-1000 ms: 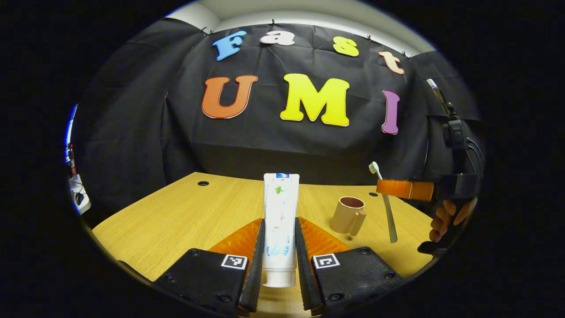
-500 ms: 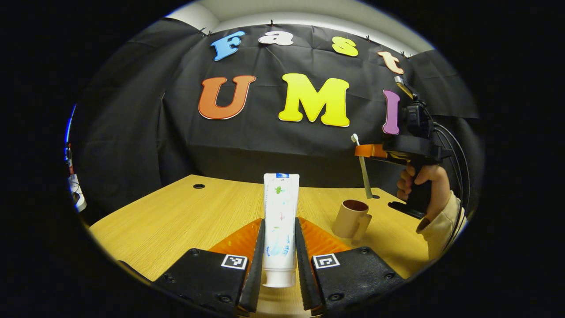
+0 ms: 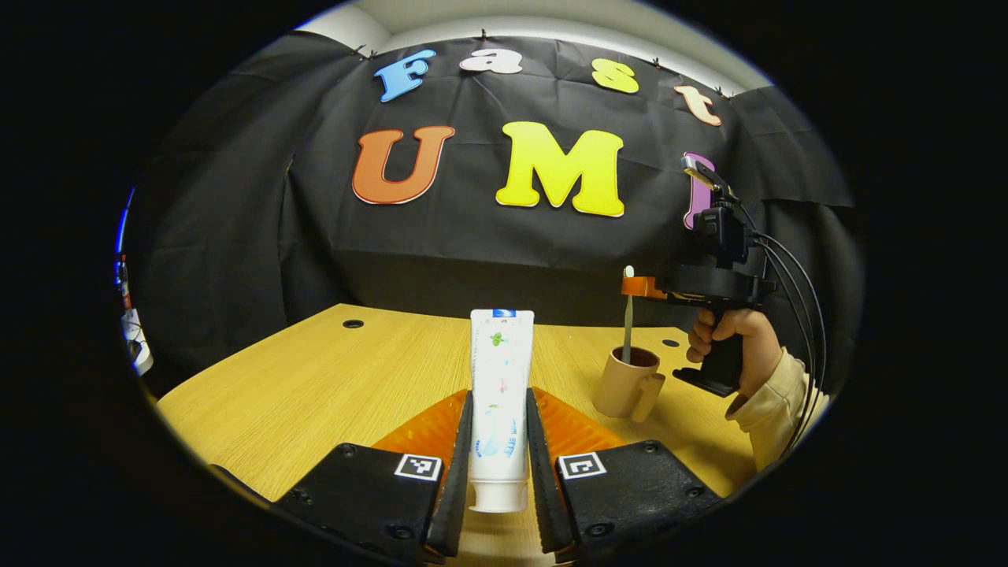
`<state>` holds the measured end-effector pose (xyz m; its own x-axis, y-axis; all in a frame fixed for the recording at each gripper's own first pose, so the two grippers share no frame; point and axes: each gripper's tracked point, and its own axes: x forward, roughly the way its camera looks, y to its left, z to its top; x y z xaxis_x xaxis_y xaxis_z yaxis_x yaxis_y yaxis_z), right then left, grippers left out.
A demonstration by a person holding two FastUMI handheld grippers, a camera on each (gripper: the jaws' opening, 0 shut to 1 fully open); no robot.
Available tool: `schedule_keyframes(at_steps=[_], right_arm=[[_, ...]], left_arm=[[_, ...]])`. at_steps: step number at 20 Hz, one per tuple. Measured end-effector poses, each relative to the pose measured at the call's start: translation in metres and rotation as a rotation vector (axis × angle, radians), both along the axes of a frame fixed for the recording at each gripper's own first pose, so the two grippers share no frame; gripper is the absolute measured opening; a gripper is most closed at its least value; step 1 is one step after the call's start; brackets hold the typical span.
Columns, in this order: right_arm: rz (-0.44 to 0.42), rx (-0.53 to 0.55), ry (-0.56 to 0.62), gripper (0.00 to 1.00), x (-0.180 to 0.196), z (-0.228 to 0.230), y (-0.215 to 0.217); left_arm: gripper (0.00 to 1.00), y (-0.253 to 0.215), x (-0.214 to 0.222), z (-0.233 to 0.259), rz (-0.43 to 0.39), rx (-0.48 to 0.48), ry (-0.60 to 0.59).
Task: Put the toothbrush and toothpaste on the desktop into the cup, then pick up the cup and place it on the coaster on the desktop.
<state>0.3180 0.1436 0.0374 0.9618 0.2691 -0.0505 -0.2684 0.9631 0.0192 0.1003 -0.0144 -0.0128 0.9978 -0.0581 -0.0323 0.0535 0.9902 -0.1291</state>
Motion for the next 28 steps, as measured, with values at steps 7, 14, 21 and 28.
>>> schedule_keyframes(at_steps=[7,14,21,28], right_arm=[[0.054,0.062,-0.014,0.63,-0.033,0.015,-0.007],[-0.009,0.002,-0.092,0.96,-0.093,0.008,-0.061],[-0.04,0.033,0.054,0.93,-0.144,-0.061,-0.141],[-0.113,0.095,0.064,0.96,-0.159,-0.083,-0.209]], left_arm=[[0.4,-0.006,-0.003,0.008,0.002,-0.005,-0.008],[0.4,-0.032,0.011,0.028,-0.007,-0.006,-0.036],[0.4,-0.096,0.057,0.078,-0.073,-0.021,-0.123],[0.39,-0.165,0.127,0.104,-0.154,0.012,-0.179]])
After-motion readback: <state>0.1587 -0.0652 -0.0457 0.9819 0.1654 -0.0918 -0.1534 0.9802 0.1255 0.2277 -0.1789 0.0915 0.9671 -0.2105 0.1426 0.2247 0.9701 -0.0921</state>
